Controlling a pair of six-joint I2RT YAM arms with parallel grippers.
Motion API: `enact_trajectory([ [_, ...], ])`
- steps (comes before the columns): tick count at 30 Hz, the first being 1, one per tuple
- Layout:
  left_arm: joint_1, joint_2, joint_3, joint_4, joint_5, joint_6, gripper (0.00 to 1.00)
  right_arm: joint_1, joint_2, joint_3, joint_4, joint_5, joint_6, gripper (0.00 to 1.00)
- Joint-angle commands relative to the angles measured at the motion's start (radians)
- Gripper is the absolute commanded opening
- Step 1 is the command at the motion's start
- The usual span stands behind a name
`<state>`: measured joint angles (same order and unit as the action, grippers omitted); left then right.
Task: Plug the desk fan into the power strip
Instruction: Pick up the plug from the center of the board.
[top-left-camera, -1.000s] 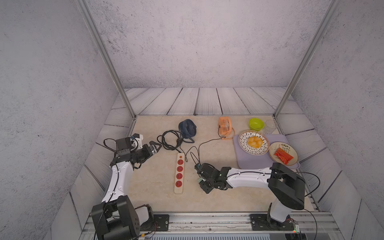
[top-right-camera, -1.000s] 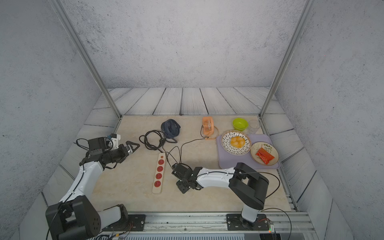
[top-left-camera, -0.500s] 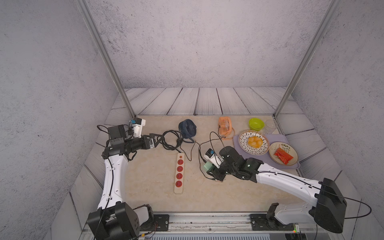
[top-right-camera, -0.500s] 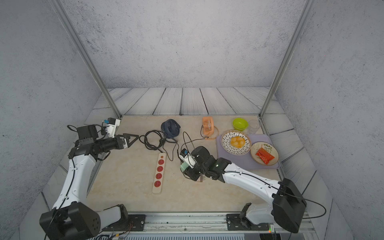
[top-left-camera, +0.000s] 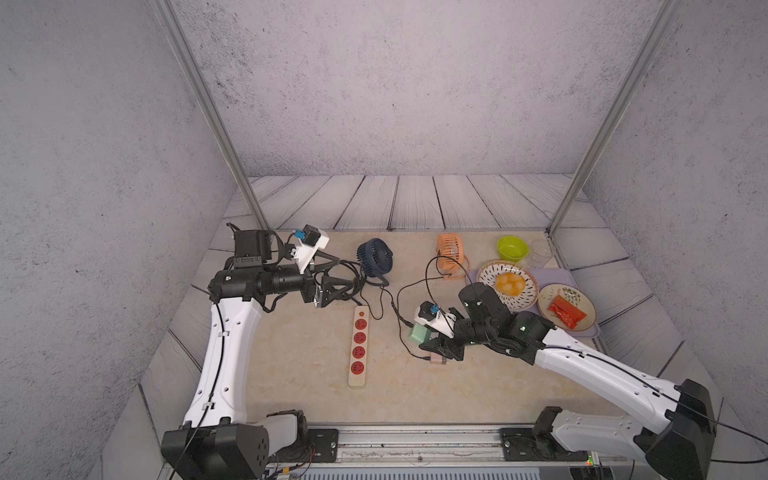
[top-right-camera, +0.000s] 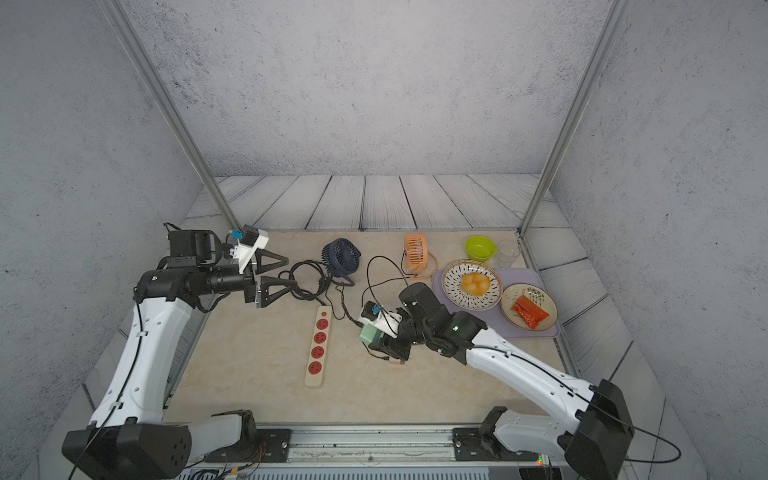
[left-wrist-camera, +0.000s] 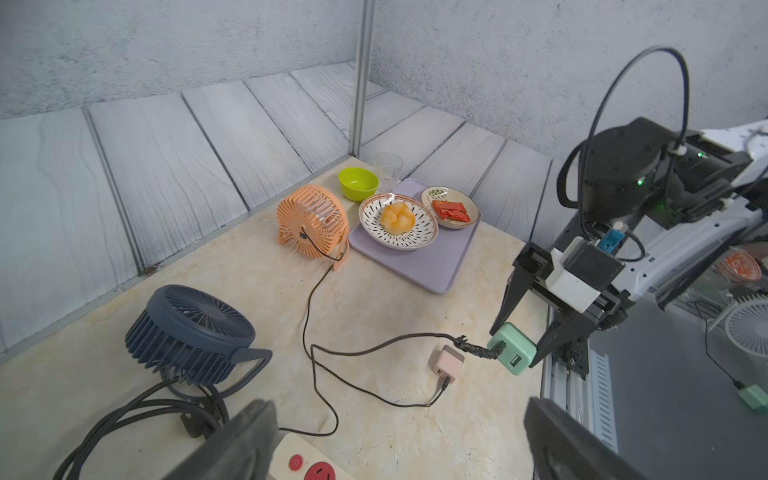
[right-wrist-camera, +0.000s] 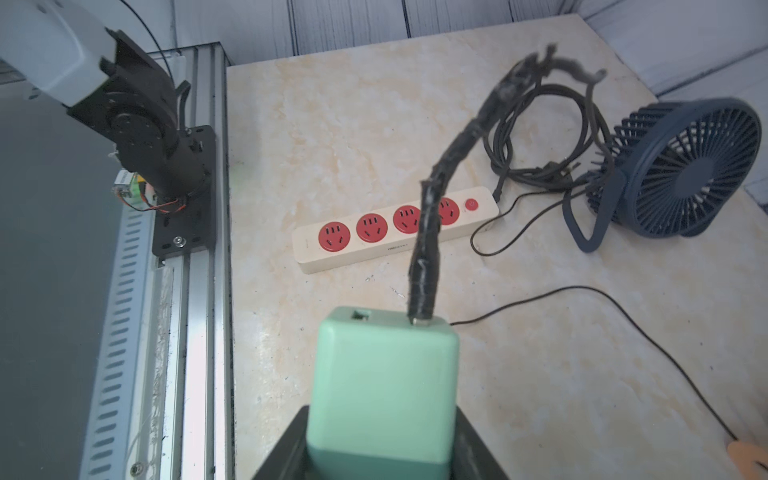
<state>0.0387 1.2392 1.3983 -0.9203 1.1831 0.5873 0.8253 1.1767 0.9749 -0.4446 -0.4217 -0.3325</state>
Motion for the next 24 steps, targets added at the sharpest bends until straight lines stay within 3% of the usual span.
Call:
enact_trajectory([
  [1, -0.054, 0.02, 0.061, -0.137, 0.017, 0.186, 0.99, -0.007, -0.001, 0.045, -0.017, -0.065, -0.099, 0.0],
  [11, -0.205, 0.069, 0.125, -0.221, -0.074, 0.347, 0.99, -0.1, 0.007, 0.038, 0.077, -0.246, -0.1, 0.0],
  [17, -0.325, 0.111, 0.162, -0.253, -0.2, 0.445, 0.99, -0.125, 0.018, 0.048, 0.083, -0.324, -0.108, 0.0],
  [24, -0.447, 0.165, 0.231, -0.263, -0.255, 0.454, 1.0, -0.145, 0.001, 0.022, 0.086, -0.374, -0.174, 0.0],
])
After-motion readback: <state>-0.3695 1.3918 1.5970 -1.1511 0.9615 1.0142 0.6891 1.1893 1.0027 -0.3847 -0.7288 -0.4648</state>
